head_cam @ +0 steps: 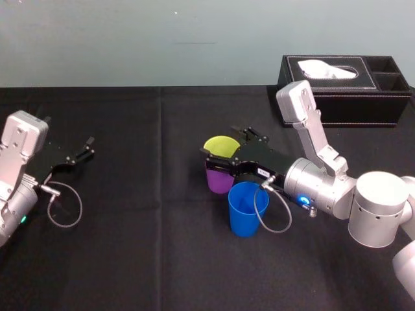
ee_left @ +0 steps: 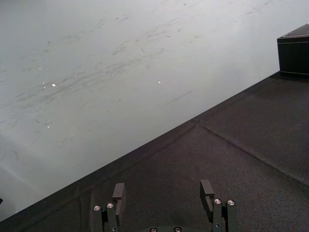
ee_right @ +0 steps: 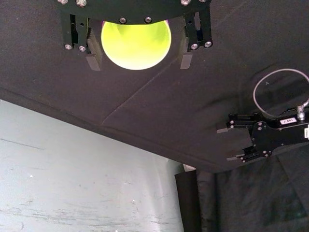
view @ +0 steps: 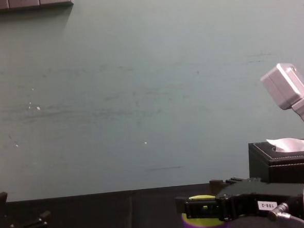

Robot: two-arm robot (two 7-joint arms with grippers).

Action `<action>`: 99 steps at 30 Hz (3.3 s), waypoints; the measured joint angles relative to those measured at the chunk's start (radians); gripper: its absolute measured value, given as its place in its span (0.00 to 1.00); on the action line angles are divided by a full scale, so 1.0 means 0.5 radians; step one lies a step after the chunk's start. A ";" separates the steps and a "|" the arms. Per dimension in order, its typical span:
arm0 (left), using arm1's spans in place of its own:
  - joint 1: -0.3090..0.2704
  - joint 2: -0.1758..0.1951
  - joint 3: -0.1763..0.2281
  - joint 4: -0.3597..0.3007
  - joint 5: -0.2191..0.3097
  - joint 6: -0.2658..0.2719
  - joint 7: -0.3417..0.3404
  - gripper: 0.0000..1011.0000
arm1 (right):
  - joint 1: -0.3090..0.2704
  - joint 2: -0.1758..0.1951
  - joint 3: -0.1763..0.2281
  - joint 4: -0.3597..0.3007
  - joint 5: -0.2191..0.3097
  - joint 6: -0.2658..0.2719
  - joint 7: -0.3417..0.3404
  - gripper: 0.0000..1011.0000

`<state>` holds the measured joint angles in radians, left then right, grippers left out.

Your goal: Stack the three plastic cups sequentially using one hand.

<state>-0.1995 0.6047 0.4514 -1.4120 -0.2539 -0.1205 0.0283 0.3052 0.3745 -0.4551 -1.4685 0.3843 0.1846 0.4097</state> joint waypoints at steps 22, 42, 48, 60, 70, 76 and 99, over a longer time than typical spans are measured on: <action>0.000 0.000 0.000 0.000 0.000 0.000 0.000 1.00 | -0.021 0.003 0.031 -0.046 0.002 -0.084 0.003 0.99; 0.000 0.000 0.000 0.000 0.000 0.000 0.000 1.00 | -0.197 0.192 0.145 -0.385 0.095 0.059 -0.016 0.99; 0.000 0.000 0.000 0.000 0.000 0.000 0.000 1.00 | -0.355 0.321 0.248 -0.573 0.180 0.095 -0.033 0.99; 0.000 0.000 0.000 0.000 0.000 0.000 0.000 1.00 | -0.730 0.583 0.420 -0.828 0.274 0.103 -0.066 0.99; 0.000 0.000 0.000 0.000 0.000 0.000 0.000 1.00 | -0.948 0.681 0.467 -0.878 0.291 0.048 -0.062 0.99; 0.000 0.000 0.000 0.000 0.000 0.000 0.000 1.00 | -1.042 0.709 0.479 -0.894 0.283 0.004 -0.051 0.99; 0.000 0.000 0.000 0.000 0.000 0.000 0.000 1.00 | -0.979 0.451 0.306 -0.694 0.072 -0.136 -0.082 0.99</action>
<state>-0.1995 0.6047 0.4514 -1.4120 -0.2539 -0.1205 0.0283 -0.1844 0.6000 -0.3019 -1.8155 0.4203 0.1163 0.3688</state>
